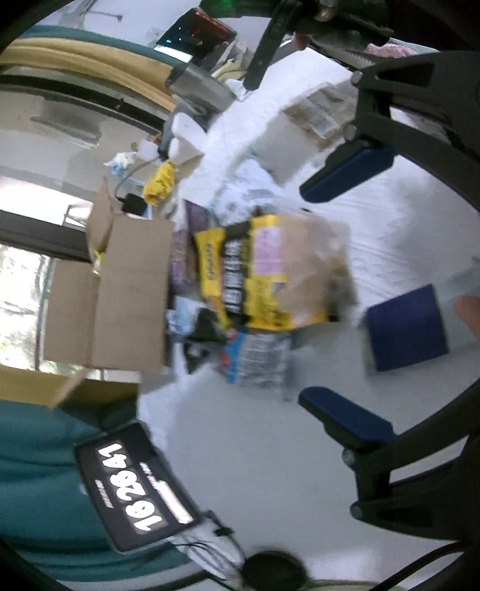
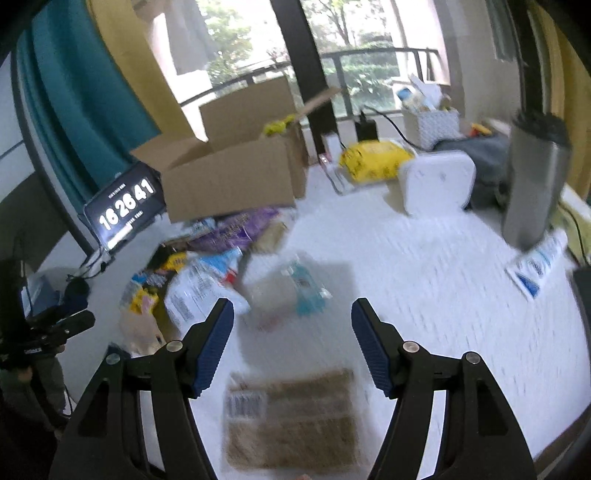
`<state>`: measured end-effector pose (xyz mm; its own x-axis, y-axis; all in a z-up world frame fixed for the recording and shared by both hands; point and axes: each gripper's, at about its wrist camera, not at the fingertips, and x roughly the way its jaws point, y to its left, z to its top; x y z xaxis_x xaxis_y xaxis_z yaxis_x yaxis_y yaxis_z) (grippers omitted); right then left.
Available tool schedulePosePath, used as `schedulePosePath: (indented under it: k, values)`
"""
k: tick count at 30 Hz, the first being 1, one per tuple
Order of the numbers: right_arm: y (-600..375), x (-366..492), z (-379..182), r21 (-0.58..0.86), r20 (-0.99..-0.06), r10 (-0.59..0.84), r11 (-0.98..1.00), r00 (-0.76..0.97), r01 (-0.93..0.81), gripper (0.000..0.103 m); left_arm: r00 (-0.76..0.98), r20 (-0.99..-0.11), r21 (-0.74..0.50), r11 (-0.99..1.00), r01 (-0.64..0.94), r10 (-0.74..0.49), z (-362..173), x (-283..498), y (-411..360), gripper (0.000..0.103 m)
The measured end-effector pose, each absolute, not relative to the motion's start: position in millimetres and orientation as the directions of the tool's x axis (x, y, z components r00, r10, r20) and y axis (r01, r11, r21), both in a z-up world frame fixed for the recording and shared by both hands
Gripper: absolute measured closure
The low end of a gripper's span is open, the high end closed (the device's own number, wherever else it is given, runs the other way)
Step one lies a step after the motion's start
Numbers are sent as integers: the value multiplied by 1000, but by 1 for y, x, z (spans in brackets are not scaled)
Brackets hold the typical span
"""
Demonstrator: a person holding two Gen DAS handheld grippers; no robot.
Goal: Organize snacks
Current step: 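Grasp the clear biscuit pack with the right tool while the left tool grasps the navy packet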
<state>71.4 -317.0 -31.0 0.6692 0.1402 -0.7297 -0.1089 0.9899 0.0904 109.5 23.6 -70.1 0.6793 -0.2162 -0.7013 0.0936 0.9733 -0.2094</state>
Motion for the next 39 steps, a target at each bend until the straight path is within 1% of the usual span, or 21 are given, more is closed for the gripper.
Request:
schedulePosePath:
  k: [5,7,10,15,18,20,22,23,24,25,26,29,30,32,34,35,36,39]
  values:
    - [-331,56,-53,85,-773,119,993,623,-83,32,635,-745,-199,977,81,-205,-92,91,19,2]
    - [-334,52,-61,83,-787,116,993,606,-81,30,616,-762,-192,978,76,-197,-100,85,18,2]
    - [-336,48,-72,93,-805,130,991,580,-94,27,593,-781,-183,980,77,-193,-109,78,17,2]
    - [-331,42,-90,94,-836,144,988,529,-121,26,563,-809,-162,985,60,-168,-121,71,17,2]
    - [-322,39,-98,74,-841,142,986,522,-150,21,540,-827,-145,987,62,-155,-131,70,16,3]
    - [-318,39,-100,80,-843,152,984,516,-159,18,548,-824,-125,989,75,-146,-134,68,16,4]
    - [-316,39,-101,72,-841,146,984,521,-161,16,556,-821,-96,992,86,-128,-135,66,14,8]
    - [-315,39,-102,71,-839,144,985,525,-156,16,564,-818,-76,993,86,-112,-135,65,14,15]
    - [-313,39,-102,70,-836,141,986,530,-151,15,569,-816,-60,995,85,-98,-135,65,15,26]
    - [-311,38,-103,63,-834,133,987,536,-147,14,575,-813,-50,996,80,-87,-134,64,16,32]
    - [-309,38,-104,55,-833,126,988,539,-146,14,578,-811,-54,995,80,-91,-132,64,19,44]
    - [-305,39,-105,60,-830,130,987,543,-146,14,579,-810,-48,995,91,-92,-131,64,22,46]
    - [-302,38,-105,55,-828,129,987,545,-149,15,581,-809,-47,994,95,-94,-131,63,21,46]
    - [-295,37,-105,48,-823,134,985,553,-167,24,579,-808,-55,993,104,-106,-130,62,19,47]
    - [-291,35,-103,55,-814,141,984,564,-168,41,579,-807,-64,992,113,-118,-129,62,17,47]
    - [-290,35,-102,61,-812,147,984,565,-168,45,581,-805,-68,991,116,-124,-128,61,16,47]
    - [-288,36,-101,63,-811,150,983,566,-171,52,583,-803,-72,990,118,-128,-128,61,16,47]
    - [-281,37,-100,67,-807,167,979,567,-193,61,599,-790,-77,990,117,-132,-122,61,18,48]
